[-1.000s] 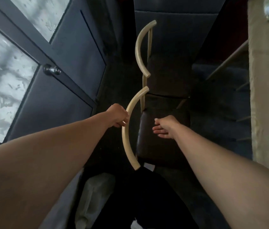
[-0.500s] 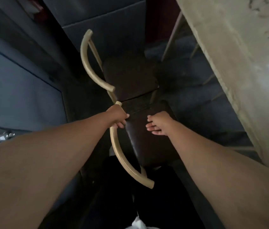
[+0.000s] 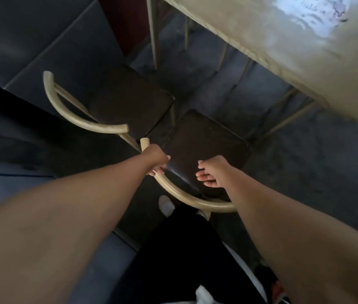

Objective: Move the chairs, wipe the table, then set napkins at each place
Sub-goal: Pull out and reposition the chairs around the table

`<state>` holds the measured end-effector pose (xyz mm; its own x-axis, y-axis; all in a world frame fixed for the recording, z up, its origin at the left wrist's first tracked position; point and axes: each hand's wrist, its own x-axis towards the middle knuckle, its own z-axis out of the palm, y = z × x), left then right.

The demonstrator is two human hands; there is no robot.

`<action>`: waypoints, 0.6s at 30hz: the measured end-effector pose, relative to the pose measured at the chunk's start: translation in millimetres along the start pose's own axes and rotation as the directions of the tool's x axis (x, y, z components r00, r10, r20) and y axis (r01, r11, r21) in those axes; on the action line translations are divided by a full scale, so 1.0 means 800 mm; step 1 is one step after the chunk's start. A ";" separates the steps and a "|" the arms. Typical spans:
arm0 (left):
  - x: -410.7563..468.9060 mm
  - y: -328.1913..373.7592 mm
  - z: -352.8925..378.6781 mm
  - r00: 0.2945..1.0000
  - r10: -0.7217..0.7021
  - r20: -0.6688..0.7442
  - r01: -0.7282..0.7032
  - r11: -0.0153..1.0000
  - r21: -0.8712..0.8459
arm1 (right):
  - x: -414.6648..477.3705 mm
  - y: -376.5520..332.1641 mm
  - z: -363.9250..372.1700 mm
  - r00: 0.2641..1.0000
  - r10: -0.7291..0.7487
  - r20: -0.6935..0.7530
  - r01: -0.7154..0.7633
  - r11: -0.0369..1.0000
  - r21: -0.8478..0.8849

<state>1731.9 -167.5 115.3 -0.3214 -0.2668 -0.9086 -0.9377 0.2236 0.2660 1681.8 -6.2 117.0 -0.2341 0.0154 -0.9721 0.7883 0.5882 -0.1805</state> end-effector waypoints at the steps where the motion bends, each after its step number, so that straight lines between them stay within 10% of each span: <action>1: -0.003 -0.005 0.004 1.000 0.002 -0.006 -0.002 1.000 0.009 | 0.000 0.008 0.002 1.000 0.012 0.002 -0.012 1.000 0.023; 18: 0.023 -0.065 -0.010 0.995 -0.095 -0.013 0.095 0.995 0.011 | 0.000 0.107 0.087 0.951 0.304 0.053 -0.282 0.785 0.551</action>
<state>1774.0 -191.7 87.5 -0.2327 -0.2989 -0.9255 -0.9624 0.2076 0.1749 1789.0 -11.7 91.4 0.0472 0.1507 -0.9874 0.9987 0.0117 0.0496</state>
